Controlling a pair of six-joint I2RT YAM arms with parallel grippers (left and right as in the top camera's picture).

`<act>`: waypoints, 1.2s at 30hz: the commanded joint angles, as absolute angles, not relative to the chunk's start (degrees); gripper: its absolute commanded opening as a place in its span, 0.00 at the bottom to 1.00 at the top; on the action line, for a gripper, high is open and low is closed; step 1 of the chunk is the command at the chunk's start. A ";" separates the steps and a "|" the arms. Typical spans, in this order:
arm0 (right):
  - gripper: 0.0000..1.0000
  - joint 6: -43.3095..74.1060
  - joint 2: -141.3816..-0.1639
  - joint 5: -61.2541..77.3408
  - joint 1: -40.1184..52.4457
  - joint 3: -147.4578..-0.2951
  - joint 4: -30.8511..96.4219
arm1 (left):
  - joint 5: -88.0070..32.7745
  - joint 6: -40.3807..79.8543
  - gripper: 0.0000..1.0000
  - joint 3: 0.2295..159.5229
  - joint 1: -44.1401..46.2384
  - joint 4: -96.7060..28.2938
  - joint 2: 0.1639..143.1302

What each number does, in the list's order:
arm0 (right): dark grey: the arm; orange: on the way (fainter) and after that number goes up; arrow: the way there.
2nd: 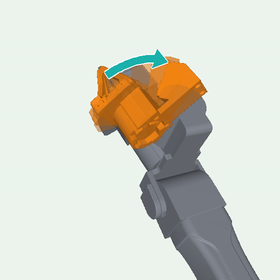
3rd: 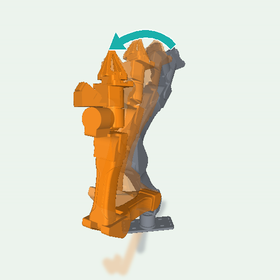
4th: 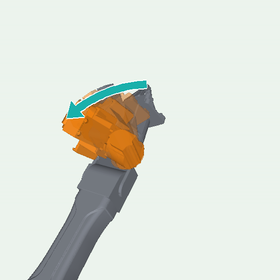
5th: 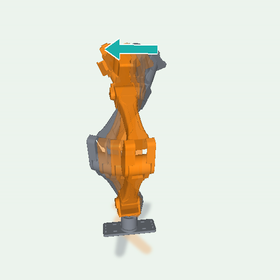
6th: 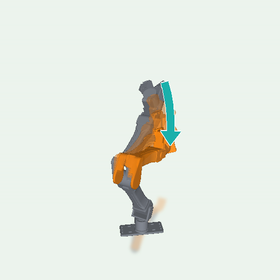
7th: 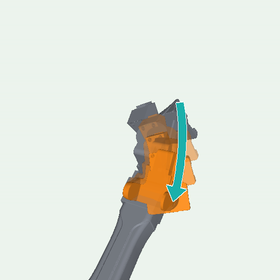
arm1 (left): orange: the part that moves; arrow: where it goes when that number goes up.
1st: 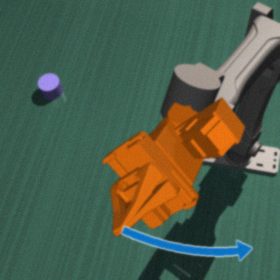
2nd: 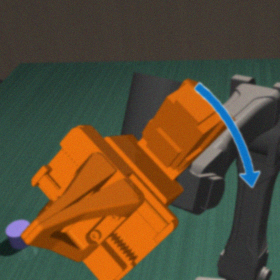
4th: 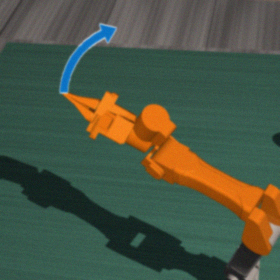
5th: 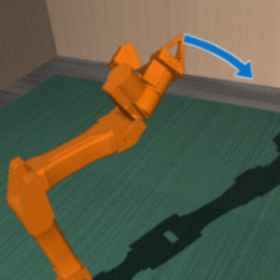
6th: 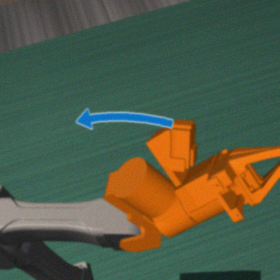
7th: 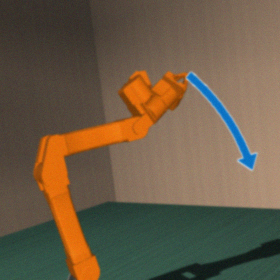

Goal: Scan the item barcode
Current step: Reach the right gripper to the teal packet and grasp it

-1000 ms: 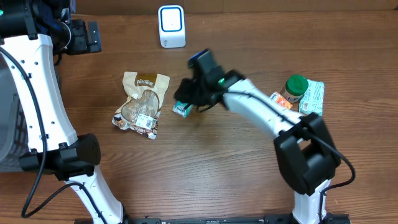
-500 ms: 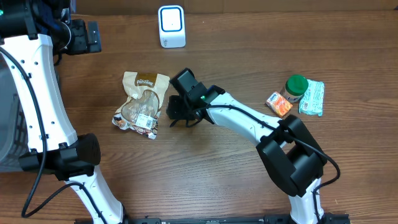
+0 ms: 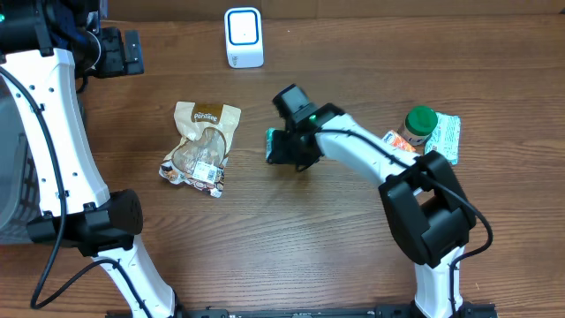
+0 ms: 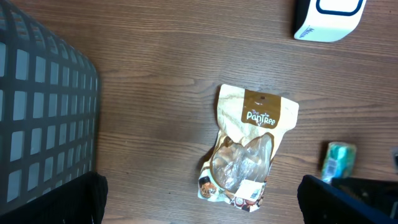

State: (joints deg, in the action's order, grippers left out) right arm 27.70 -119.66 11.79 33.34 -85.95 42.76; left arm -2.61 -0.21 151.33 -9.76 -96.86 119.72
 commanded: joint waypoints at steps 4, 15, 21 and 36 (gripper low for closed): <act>0.34 15.66 -117.95 17.72 29.71 -90.61 45.74 | -3.01 -0.89 1.00 151.22 -9.72 -96.79 119.90; 0.37 21.04 -119.02 18.37 26.55 -89.80 45.12 | -3.01 -0.89 1.00 151.22 -9.72 -96.79 119.90; 0.33 21.04 -122.48 21.08 26.55 -89.67 42.83 | -3.01 -0.89 0.99 151.22 -9.72 -96.79 119.90; 0.21 22.55 -128.22 25.82 26.76 -89.54 42.74 | -3.01 -0.89 1.00 151.22 -9.72 -96.79 119.90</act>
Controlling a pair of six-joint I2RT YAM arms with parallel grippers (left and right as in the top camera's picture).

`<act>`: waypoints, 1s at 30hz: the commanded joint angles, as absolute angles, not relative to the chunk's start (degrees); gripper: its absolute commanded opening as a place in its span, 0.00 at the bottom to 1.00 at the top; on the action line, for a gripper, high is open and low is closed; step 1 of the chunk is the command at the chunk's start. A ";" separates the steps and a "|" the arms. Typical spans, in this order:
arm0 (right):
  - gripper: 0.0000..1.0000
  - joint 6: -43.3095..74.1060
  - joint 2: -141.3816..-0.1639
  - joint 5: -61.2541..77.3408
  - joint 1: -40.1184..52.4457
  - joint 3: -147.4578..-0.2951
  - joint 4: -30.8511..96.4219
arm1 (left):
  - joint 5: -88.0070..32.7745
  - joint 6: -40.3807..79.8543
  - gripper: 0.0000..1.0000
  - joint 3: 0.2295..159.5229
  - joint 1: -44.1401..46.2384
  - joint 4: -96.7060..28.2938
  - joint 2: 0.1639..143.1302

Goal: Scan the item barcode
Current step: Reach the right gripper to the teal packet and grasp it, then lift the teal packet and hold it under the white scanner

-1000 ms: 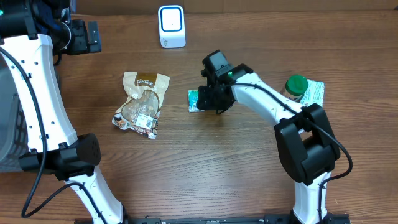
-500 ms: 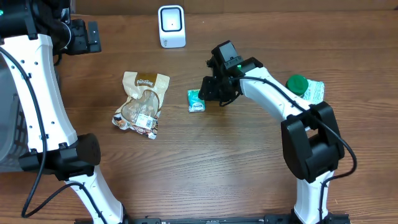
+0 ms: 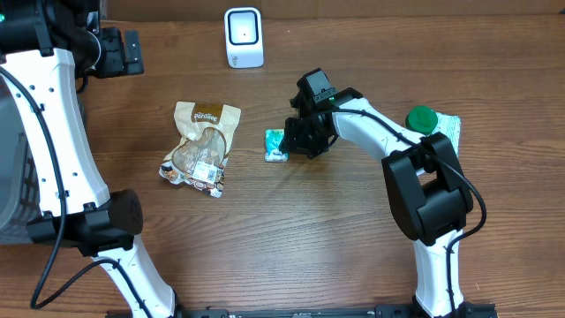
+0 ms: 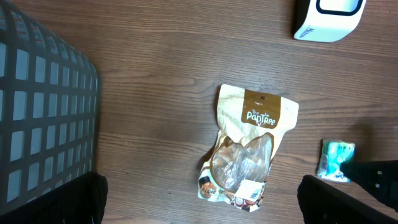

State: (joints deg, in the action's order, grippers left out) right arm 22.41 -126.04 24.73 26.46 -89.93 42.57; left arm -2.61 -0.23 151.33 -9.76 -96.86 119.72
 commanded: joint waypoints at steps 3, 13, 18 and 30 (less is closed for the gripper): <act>0.21 22.76 -128.31 25.82 26.83 -89.45 42.74 | -3.01 -0.89 1.00 151.22 -9.72 -96.79 119.90; 0.04 24.03 -128.27 26.46 27.40 -89.32 44.07 | -3.01 -0.89 0.99 151.22 -9.72 -96.79 119.90; 0.04 19.55 -125.54 40.69 24.23 -90.11 45.56 | -3.01 -0.89 1.00 151.22 -9.72 -96.79 119.90; 0.04 17.19 -116.03 86.96 15.16 -90.13 34.89 | -3.01 -0.89 1.00 151.22 -9.72 -96.79 119.90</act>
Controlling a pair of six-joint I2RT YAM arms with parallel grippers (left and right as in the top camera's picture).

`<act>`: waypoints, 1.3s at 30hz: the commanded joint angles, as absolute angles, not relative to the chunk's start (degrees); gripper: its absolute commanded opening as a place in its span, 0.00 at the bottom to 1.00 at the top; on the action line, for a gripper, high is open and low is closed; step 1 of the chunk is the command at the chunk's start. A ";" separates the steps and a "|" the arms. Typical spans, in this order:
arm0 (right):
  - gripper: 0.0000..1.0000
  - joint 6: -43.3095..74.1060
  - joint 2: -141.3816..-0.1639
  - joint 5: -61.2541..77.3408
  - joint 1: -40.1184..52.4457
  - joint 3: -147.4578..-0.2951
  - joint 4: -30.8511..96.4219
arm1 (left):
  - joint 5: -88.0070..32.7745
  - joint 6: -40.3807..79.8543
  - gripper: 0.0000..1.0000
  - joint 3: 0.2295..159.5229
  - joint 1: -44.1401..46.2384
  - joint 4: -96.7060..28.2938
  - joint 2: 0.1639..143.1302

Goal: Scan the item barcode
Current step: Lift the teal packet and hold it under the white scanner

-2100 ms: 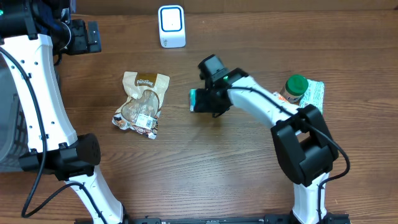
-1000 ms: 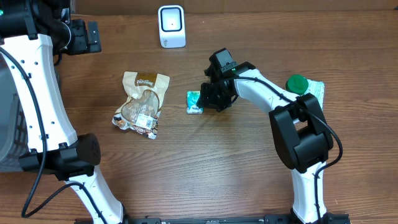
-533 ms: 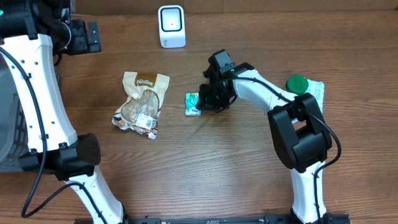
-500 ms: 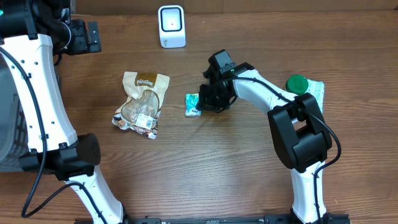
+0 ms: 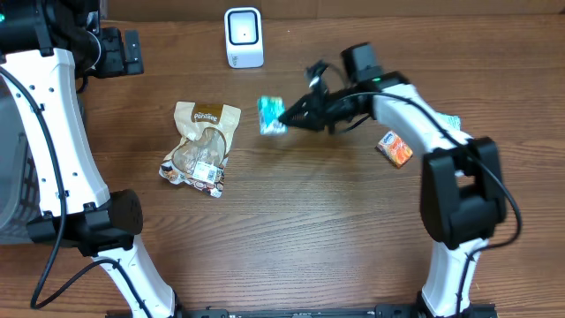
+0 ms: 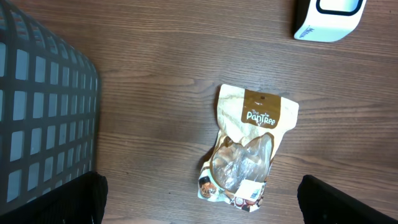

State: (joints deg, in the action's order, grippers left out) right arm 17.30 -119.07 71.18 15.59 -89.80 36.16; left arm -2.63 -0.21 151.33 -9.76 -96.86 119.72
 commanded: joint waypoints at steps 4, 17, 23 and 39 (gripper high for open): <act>0.04 21.15 -116.03 89.93 13.65 -90.13 33.26 | -3.01 -0.89 1.00 151.22 -9.72 -96.79 119.90; 0.04 23.38 -116.03 84.53 11.90 -90.13 33.63 | -3.01 -0.89 1.00 151.22 -9.72 -96.79 119.90; 0.04 25.50 -116.03 56.10 16.05 -90.94 38.13 | -3.01 -0.89 1.00 151.22 -9.72 -96.79 119.90; 0.04 -0.23 -117.21 -22.81 32.58 -121.73 39.29 | -3.01 -0.89 1.00 151.22 -9.72 -96.79 119.90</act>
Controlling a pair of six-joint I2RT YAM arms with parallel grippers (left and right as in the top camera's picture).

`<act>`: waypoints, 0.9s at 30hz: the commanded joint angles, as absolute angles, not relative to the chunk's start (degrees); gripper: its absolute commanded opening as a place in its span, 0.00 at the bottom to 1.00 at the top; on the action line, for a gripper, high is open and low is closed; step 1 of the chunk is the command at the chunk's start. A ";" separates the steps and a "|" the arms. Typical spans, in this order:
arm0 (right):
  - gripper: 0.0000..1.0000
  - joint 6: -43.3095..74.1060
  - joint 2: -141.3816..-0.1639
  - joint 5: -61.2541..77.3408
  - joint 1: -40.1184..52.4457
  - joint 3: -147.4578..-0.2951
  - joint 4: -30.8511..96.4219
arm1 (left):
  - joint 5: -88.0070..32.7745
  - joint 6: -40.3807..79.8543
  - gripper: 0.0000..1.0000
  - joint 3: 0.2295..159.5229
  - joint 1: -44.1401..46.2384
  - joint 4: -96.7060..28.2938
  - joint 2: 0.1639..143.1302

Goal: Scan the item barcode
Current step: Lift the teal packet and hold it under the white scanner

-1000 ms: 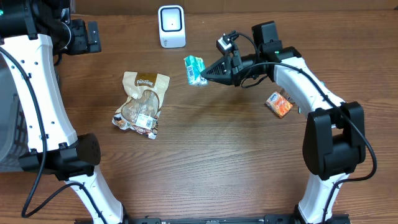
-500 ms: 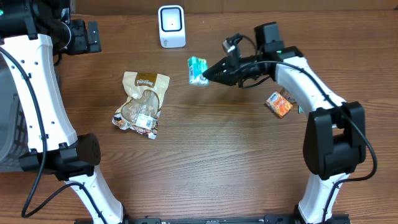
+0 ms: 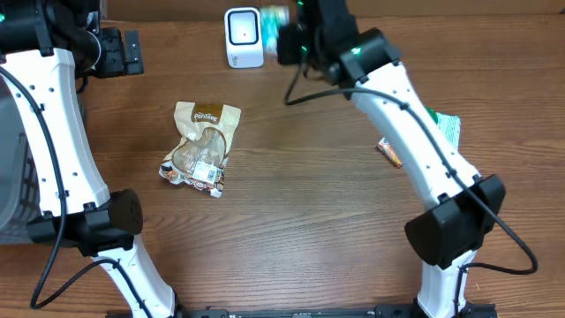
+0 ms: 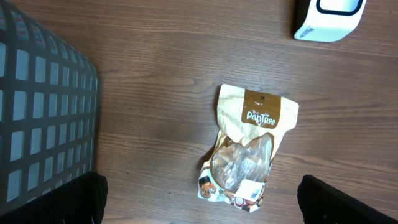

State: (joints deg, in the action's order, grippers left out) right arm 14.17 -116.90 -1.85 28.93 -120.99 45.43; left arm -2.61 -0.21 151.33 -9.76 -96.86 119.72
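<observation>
The white barcode scanner (image 3: 243, 37) stands at the back of the table, and its corner shows in the left wrist view (image 4: 328, 18). My right gripper (image 3: 290, 37) is raised just right of the scanner, shut on a small teal packet (image 3: 275, 18), which is blurred. Its barcode side cannot be made out. My left gripper (image 3: 122, 51) hangs at the back left, open, its dark fingers (image 4: 87, 199) wide apart with nothing between them.
A tan snack pouch (image 3: 201, 141) lies left of centre, also seen from the left wrist (image 4: 249, 149). An orange packet (image 3: 391, 151) and a green-white packet (image 3: 447, 129) lie at the right. A grey mesh basket (image 4: 43, 112) stands at the left edge.
My right gripper held the teal packet above the table, right of the pouch. Now it holds it higher and farther back, beside the scanner. The left arm has not moved.
My right gripper was down over the teal packet on the table. Then the packet lay just left of the gripper. Then the gripper held it lifted near the pouch, and now beside the scanner. The left gripper stayed open throughout.
</observation>
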 commanded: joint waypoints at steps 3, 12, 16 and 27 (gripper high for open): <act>0.04 -10.31 -120.09 -27.44 34.35 -121.49 28.18 | -3.01 -0.89 0.99 151.22 -9.72 -96.79 119.90; 0.04 -33.36 -132.92 -27.27 34.76 -121.47 3.90 | -3.01 -0.89 0.99 151.22 -9.72 -96.79 119.90; 0.04 -41.17 -138.63 -26.74 34.85 -121.47 -1.65 | -3.01 -0.89 1.00 151.22 -9.72 -96.79 119.90; 0.04 -54.94 -145.93 -24.75 35.79 -121.47 -8.91 | -3.01 -0.89 1.00 151.22 -9.72 -96.79 119.90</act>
